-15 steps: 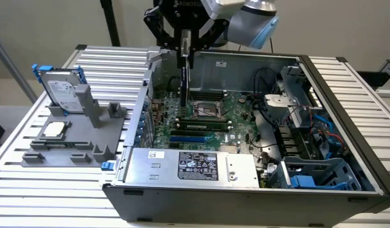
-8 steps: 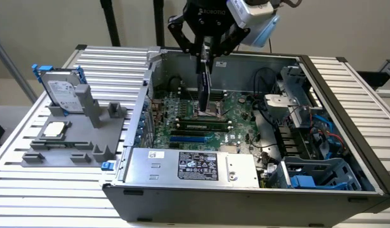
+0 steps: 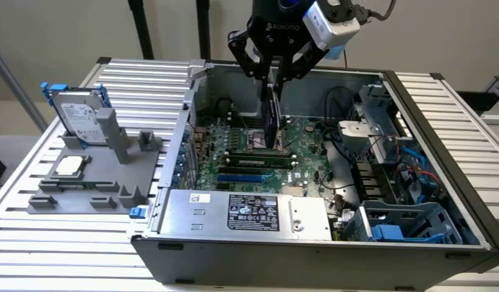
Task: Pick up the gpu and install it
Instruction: 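Pick up the gpu and move the gpu toward the slot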
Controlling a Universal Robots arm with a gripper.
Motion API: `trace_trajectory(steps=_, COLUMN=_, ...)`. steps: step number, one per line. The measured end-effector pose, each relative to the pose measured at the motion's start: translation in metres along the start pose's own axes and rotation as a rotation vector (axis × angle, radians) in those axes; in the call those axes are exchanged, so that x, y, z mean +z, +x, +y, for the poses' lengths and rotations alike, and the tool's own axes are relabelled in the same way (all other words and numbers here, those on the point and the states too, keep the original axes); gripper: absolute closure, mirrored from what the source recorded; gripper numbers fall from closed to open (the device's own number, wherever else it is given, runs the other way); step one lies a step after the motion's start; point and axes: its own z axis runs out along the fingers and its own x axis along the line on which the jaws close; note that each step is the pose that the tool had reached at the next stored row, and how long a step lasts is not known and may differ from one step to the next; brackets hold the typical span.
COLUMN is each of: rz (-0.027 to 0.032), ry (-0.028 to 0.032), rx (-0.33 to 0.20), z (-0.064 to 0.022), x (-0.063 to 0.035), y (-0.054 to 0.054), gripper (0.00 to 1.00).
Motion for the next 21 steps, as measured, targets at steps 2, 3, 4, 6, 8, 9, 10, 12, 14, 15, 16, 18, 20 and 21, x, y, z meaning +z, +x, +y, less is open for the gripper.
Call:
trace_trajectory(steps=2, rz=0.0002, ry=0.0001, rx=0.000, z=0.0000, x=0.0000, y=0.0001, gripper=1.00)
trace_trajectory(steps=3, rz=0.0001, ry=0.0001, rx=0.000, z=0.0000, x=0.0000, y=0.0000, gripper=1.00)
trace_trajectory(steps=4, rz=0.0001, ry=0.0001, rx=0.000, z=0.0000, x=0.0000, y=0.0000, gripper=1.00)
trace_trajectory(steps=6, rz=0.0001, ry=0.0001, rx=0.000, z=0.0000, x=0.0000, y=0.0000, gripper=1.00)
trace_trajectory(steps=8, rz=0.0001, ry=0.0001, rx=0.000, z=0.0000, x=0.0000, y=0.0000, gripper=1.00)
trace_trajectory(steps=9, rz=0.0001, ry=0.0000, rx=0.000, z=0.0000, x=0.0000, y=0.0000, gripper=1.00)
trace_trajectory(steps=10, rz=0.0001, ry=0.0001, rx=0.000, z=0.0000, x=0.0000, y=0.0000, gripper=1.00)
trace_trajectory(steps=12, rz=0.0001, ry=0.0001, rx=0.000, z=0.0000, x=0.0000, y=0.0000, gripper=1.00)
trace_trajectory(steps=14, rz=0.0001, ry=0.0001, rx=0.000, z=0.0000, x=0.0000, y=0.0000, gripper=1.00)
trace_trajectory(steps=15, rz=0.0002, ry=0.0001, rx=0.000, z=0.0000, x=0.0000, y=0.0000, gripper=1.00)
trace_trajectory(steps=16, rz=0.0001, ry=0.0001, rx=0.000, z=0.0000, x=0.0000, y=0.0000, gripper=1.00)
trace_trajectory(steps=18, rz=0.0001, ry=0.0001, rx=0.000, z=0.0000, x=0.0000, y=0.0000, gripper=1.00)
trace_trajectory(steps=20, rz=-0.0012, ry=0.0001, rx=-0.009, z=0.0001, x=0.0009, y=0.0000, gripper=1.00)
trace_trajectory(steps=21, rz=-0.0012, ry=0.0004, rx=-0.028, z=0.0001, x=0.0015, y=0.0000, gripper=1.00)
